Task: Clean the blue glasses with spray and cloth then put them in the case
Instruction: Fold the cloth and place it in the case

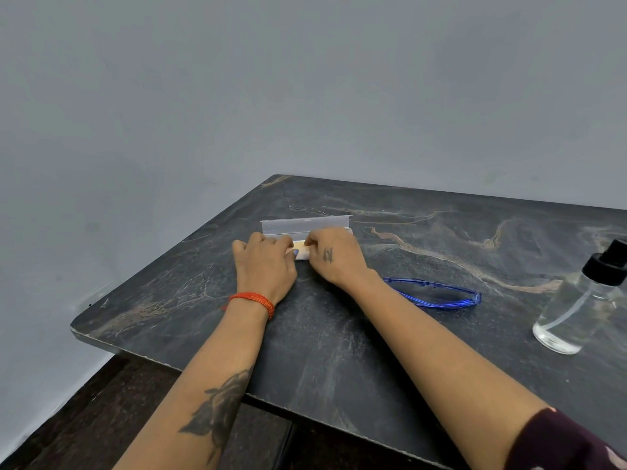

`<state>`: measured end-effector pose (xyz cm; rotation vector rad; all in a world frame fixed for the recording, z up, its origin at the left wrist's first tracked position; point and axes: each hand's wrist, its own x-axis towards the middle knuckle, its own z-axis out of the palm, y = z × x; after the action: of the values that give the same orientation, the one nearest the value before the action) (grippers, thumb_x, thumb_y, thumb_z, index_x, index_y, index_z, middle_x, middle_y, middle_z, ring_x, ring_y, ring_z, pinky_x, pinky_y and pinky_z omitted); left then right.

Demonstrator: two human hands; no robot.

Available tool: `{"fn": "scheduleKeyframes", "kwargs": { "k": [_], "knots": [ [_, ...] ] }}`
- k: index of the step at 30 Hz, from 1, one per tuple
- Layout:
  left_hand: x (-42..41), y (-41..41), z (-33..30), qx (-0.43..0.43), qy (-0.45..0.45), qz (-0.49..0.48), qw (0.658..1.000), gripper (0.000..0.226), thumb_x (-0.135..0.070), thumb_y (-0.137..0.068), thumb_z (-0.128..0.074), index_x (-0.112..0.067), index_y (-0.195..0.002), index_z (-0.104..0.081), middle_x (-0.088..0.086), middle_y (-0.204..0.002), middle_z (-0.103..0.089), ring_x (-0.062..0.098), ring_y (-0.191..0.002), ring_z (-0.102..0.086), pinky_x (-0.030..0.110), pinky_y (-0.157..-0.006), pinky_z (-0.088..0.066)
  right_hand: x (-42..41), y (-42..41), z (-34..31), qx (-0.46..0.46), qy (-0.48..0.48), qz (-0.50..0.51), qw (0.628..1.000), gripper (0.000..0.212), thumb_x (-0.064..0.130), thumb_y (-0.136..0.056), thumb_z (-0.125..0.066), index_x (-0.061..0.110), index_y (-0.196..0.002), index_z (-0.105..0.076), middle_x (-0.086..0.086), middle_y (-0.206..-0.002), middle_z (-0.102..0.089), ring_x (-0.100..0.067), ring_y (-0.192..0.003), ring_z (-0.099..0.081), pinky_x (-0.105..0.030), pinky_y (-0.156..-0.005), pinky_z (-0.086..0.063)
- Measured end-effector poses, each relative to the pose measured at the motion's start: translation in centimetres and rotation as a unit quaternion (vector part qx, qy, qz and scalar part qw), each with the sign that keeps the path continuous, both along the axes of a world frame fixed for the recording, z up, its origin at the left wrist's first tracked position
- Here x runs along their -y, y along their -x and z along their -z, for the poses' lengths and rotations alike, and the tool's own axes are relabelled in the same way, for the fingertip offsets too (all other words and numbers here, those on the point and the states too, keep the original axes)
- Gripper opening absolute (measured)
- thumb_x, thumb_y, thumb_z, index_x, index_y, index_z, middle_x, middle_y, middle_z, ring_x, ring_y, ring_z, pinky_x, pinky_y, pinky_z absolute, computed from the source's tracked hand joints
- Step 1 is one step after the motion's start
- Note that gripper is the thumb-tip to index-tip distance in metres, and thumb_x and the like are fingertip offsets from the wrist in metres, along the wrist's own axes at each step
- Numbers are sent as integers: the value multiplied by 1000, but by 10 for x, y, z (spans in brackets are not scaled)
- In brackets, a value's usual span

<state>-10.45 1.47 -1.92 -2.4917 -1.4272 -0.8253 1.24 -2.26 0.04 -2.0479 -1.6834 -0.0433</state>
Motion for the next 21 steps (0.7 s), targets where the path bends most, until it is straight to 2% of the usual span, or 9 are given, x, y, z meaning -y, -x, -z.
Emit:
{"fn": "scheduleKeyframes", "kwargs": {
  "k": [3, 7, 14, 21],
  "knots": [
    [1, -1, 1, -16, -13, 0, 1000, 27, -34, -92, -42, -20, -106, -60, 2, -104, -66, 24, -103, -51, 34, -74, -14, 3, -1, 3, -6, -3, 4, 1000, 29, 16, -90, -42, 8, -103, -67, -14, -104, -68, -31, -100, -58, -33, -84, -46],
    [0, -2, 2, -29, -22, -11, 999, 32, -37, -91, -44, -16, -109, -60, 5, -109, -61, 25, -98, -54, 36, -78, -20, 3, 0, 3, 0, -3, 10, 1000, 30, 19, -91, -42, 4, -102, -66, -16, -103, -64, -31, -98, -56, -31, -80, -44],
    [1, -2, 1, -40, -22, -16, 999, 31, -37, -91, -44, -15, -106, -59, 5, -105, -64, 25, -101, -51, 36, -80, -24, 4, 1, 6, 39, 10, 26, 999, 36, 28, -96, -35, 1, -107, -56, -18, -111, -57, -32, -102, -49, -37, -92, -36],
    [1, -2, 1, 7, -12, -1, 1000, 27, -31, -90, -47, -14, -106, -61, 7, -100, -65, 26, -103, -48, 36, -80, -24, 2, 2, 3, 76, 34, 24, 996, 37, 30, -98, -32, 4, -114, -52, -17, -117, -55, -33, -106, -51, -38, -93, -36]
  ]
}}
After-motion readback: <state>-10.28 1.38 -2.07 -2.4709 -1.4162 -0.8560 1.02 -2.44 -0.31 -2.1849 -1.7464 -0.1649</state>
